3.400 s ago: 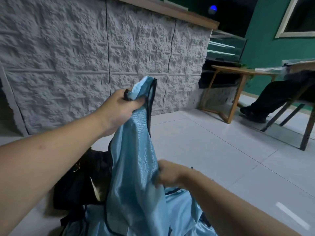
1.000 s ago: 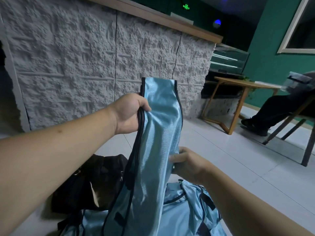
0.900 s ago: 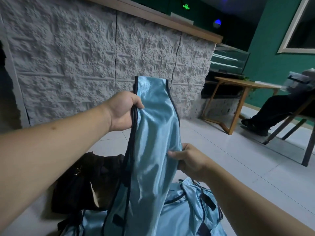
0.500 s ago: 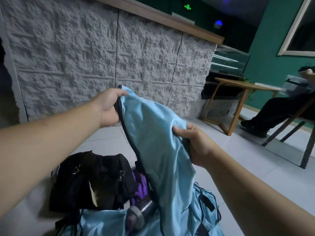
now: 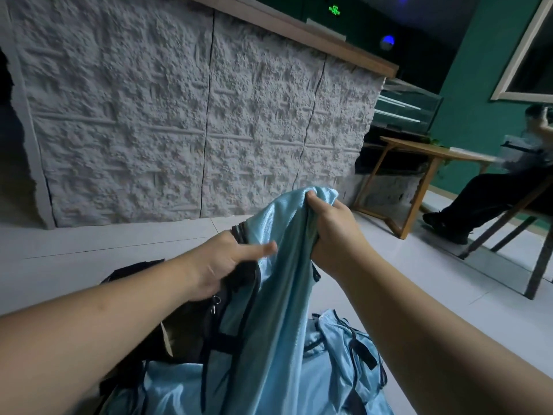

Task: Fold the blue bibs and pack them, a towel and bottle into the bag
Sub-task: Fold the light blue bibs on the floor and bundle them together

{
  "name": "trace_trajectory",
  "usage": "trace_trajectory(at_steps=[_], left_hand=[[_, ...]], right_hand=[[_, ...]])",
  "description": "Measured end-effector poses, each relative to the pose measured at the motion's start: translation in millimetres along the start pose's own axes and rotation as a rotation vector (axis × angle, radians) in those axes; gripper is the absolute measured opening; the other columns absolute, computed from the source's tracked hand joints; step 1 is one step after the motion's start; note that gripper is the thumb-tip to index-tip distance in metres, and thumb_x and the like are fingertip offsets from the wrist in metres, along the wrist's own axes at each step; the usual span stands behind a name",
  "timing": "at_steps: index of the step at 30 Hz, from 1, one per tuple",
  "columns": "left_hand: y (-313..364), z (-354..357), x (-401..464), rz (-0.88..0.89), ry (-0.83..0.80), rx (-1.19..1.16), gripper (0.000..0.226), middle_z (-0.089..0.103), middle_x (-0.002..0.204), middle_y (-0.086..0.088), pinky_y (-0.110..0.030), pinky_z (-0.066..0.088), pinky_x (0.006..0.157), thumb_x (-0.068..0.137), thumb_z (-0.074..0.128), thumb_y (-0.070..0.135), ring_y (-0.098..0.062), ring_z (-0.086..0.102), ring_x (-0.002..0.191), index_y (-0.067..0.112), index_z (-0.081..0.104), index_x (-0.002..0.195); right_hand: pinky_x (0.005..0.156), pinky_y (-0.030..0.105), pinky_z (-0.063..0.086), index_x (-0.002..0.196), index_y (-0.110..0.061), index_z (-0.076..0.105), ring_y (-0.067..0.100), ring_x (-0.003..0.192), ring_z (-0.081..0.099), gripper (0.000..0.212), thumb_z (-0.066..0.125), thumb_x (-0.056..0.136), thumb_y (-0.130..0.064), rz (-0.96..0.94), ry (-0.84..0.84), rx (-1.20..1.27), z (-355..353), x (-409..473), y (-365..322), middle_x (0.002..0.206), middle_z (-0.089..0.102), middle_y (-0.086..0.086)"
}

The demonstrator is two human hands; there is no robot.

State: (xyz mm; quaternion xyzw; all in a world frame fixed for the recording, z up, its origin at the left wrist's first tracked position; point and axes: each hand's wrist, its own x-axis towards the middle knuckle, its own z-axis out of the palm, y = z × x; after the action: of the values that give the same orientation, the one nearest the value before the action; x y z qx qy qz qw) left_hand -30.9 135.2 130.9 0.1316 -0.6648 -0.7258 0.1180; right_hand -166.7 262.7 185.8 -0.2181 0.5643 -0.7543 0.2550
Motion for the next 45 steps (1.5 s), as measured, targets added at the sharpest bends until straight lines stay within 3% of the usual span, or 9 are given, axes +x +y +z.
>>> trace_trajectory(at_steps=[3,9,15,20,26,29,34,39,45], left_hand=[[4,-1,3,0.027,0.197,0.191,0.015,0.076,0.082,-0.018,-0.043,0.06,0.07,0.084,0.08,0.01,-0.033,0.073,0.069,0.003,0.075,0.096],[30,-25,1,0.038,0.253,0.219,0.018,0.077,0.092,-0.021,-0.044,0.06,0.07,0.092,0.063,-0.003,-0.038,0.075,0.082,0.005,0.074,0.103],[49,-44,0,0.017,0.287,0.067,0.036,0.074,0.11,-0.026,-0.057,0.058,0.091,0.085,0.064,0.001,-0.041,0.073,0.099,0.001,0.065,0.121],[52,-51,-7,-0.058,0.251,0.183,0.011,0.072,0.084,-0.021,-0.04,0.058,0.069,0.096,0.057,-0.004,-0.03,0.071,0.07,0.003,0.065,0.098],[51,-75,-24,-0.289,-0.026,0.292,0.058,0.07,0.118,-0.03,-0.055,0.057,0.094,0.064,0.082,-0.01,-0.044,0.071,0.106,-0.002,0.067,0.12],[43,-76,-23,-0.277,0.038,0.371,0.051,0.071,0.112,-0.031,-0.04,0.061,0.068,0.072,0.062,-0.023,-0.041,0.072,0.091,-0.001,0.068,0.117],[39,-82,-20,-0.208,0.285,0.448,0.032,0.066,0.089,-0.028,-0.037,0.056,0.064,0.069,0.069,-0.02,-0.034,0.066,0.073,-0.003,0.065,0.096],[36,-84,-20,-0.062,0.39,0.478,0.087,0.055,0.128,-0.01,-0.045,0.062,0.075,0.068,0.082,-0.008,-0.035,0.069,0.099,0.039,0.057,0.136],[31,-96,-23,0.023,0.286,0.846,0.029,0.07,0.125,0.009,-0.041,0.051,0.106,0.09,0.075,0.02,-0.015,0.066,0.112,0.043,0.076,0.108]], right_hand=[[0.08,0.049,0.063,0.116,0.004,0.061,0.037,0.089,0.074,0.028,0.056,0.106,-0.021,-0.002,0.019,-0.017,1,0,1,0.097,0.07,0.024],[0.076,0.053,0.062,0.105,-0.007,0.065,0.028,0.073,0.072,0.011,0.062,0.102,-0.016,-0.04,0.055,-0.099,-9,5,7,0.084,0.073,0.012],[0.099,0.052,0.054,0.147,-0.018,0.047,0.042,0.118,0.064,0.076,0.065,0.08,0.014,0.02,-0.451,-0.038,-27,-2,21,0.138,0.061,0.023],[0.089,0.044,0.059,0.158,-0.049,0.018,0.033,0.095,0.067,0.117,0.058,0.081,0.029,0.094,-0.346,-0.164,-22,-3,41,0.138,0.058,0.023],[0.082,0.036,0.06,0.13,-0.018,0.07,0.027,0.089,0.07,0.058,0.063,0.086,0.019,-0.009,-0.321,-0.24,-5,-13,35,0.109,0.076,0.016],[0.082,0.038,0.057,0.105,-0.016,0.08,0.023,0.083,0.068,0.036,0.063,0.09,0.012,-0.047,-0.32,-0.4,1,-15,37,0.104,0.077,0.018],[0.07,0.025,0.056,0.108,-0.014,0.079,0.013,0.078,0.067,0.025,0.063,0.097,0.001,-0.09,-0.278,-0.602,0,-13,41,0.093,0.078,0.004],[0.086,0.036,0.062,0.116,-0.01,0.078,0.022,0.09,0.073,0.044,0.079,0.075,0.007,-0.052,-0.332,-0.811,-2,-15,35,0.1,0.08,0.009],[0.057,0.026,0.042,0.106,-0.018,0.081,0.019,0.072,0.055,0.034,0.071,0.078,-0.002,-0.254,-0.268,-1.437,11,-22,26,0.08,0.07,0.008]])
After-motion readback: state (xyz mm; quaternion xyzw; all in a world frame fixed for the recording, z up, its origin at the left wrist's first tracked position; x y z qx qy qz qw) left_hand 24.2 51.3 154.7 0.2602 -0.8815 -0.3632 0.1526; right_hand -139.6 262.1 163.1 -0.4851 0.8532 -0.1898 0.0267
